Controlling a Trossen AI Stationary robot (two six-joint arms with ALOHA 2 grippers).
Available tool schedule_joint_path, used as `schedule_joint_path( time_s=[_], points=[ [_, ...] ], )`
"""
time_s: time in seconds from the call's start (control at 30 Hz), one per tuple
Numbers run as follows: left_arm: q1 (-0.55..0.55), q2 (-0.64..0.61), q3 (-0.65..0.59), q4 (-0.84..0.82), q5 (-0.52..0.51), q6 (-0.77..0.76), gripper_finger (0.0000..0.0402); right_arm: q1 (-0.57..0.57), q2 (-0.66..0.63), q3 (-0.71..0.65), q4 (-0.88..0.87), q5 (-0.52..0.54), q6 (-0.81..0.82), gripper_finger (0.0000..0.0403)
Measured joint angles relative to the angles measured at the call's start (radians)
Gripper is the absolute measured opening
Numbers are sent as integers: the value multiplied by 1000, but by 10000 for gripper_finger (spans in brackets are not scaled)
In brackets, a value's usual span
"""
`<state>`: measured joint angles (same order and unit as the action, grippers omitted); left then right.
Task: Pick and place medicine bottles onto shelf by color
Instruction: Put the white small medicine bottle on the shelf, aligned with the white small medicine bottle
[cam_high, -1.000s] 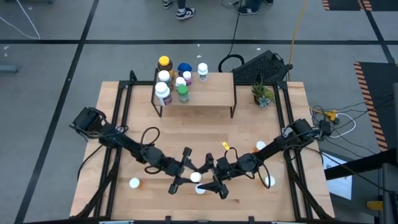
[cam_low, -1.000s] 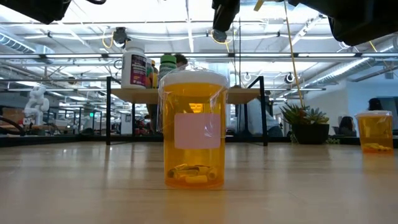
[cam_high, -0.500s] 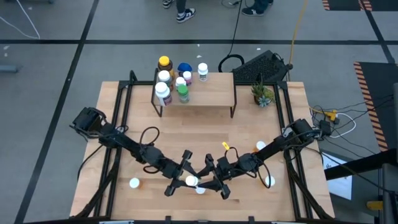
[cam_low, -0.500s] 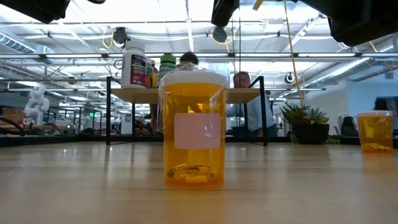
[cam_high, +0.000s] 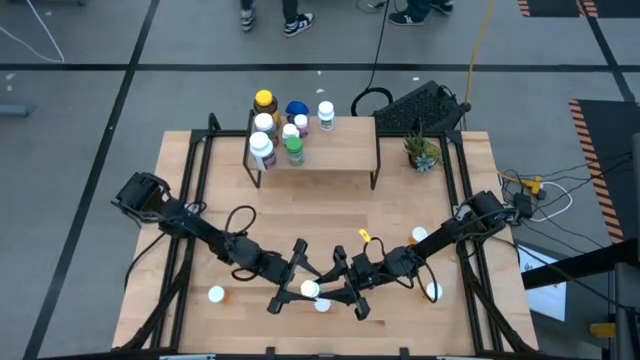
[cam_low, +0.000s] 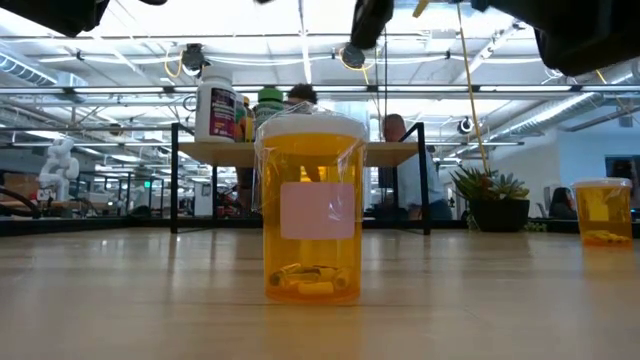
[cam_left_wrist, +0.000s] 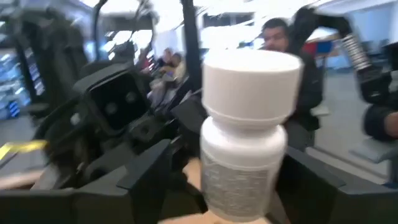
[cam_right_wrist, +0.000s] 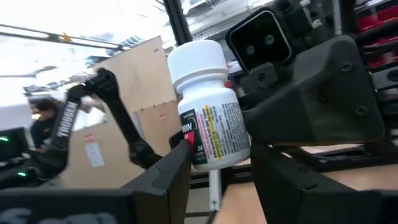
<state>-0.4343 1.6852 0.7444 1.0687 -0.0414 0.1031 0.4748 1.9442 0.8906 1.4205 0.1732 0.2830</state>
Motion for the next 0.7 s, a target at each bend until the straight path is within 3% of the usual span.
schedule_joint_path(
  time_s=[0.33,0.53,0.7],
  points=[
    [0,2,0,-66,-158,33,359,-2,-5,-89,87,44,-16,138],
    [4,2,0,-85,-172,25,365,-9,-6,-97,70,38,4,138],
    [8,2,0,-87,-170,26,346,-28,-6,-97,60,26,43,138]
  ],
)
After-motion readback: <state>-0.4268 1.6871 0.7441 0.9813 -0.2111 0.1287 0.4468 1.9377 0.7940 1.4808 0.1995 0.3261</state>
